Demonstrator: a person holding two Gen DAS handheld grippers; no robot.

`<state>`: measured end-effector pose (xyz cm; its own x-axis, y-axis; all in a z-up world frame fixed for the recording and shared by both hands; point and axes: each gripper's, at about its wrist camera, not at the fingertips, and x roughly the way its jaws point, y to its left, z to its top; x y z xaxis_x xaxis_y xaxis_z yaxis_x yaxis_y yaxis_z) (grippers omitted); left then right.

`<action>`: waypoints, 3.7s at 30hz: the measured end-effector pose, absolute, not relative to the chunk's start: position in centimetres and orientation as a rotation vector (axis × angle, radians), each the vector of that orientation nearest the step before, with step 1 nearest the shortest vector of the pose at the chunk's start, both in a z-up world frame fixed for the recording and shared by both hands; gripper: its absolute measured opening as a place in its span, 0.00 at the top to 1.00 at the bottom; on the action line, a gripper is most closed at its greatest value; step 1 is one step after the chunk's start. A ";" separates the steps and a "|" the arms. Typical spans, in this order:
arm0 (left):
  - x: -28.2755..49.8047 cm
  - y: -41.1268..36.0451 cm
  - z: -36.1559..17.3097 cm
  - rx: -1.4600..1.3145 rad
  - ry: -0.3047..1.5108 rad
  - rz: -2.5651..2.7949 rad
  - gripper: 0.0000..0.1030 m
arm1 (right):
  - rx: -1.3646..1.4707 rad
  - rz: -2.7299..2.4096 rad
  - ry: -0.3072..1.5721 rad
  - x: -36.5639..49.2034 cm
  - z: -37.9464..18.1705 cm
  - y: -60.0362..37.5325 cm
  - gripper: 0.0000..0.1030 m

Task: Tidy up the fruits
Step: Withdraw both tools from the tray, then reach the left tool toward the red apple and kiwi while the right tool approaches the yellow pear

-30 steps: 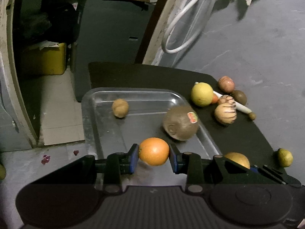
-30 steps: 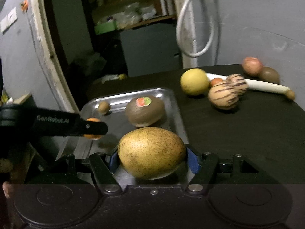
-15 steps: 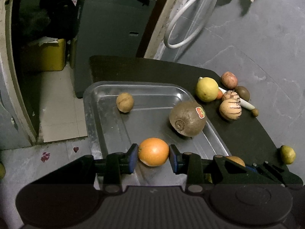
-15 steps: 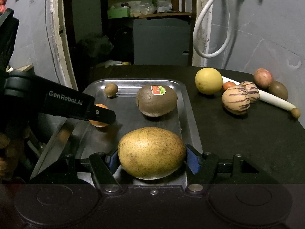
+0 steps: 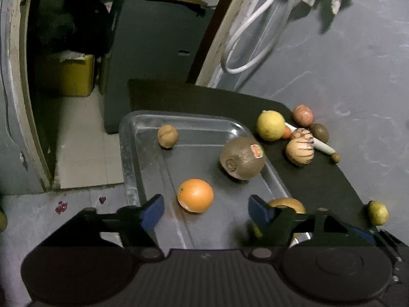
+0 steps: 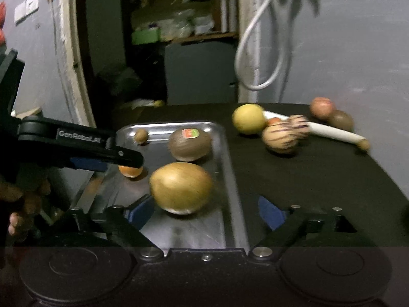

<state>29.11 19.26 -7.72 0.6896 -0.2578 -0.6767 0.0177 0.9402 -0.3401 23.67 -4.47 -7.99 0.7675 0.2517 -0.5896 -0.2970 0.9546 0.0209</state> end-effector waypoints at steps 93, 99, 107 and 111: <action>51.9 -14.2 -8.3 0.215 0.937 -0.959 0.06 | 0.419 -0.806 0.592 31.2 -9.0 -24.6 0.04; 52.5 -15.5 -10.5 0.187 0.957 -0.903 0.16 | 0.432 -0.823 0.600 32.1 -10.5 -25.8 0.11; 52.7 -15.4 -12.2 0.141 0.953 -0.834 0.31 | 0.465 -0.827 0.582 32.8 -11.7 -26.9 0.16; 52.7 -15.2 -12.6 0.130 0.932 -0.811 0.39 | 0.457 -0.843 0.567 33.1 -12.1 -26.9 0.18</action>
<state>52.71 -15.16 -12.57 0.3295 -0.5650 -0.7565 0.6713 0.7036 -0.2330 33.15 -26.94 -12.07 0.5351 -0.5627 -0.6301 0.7961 0.5854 0.1532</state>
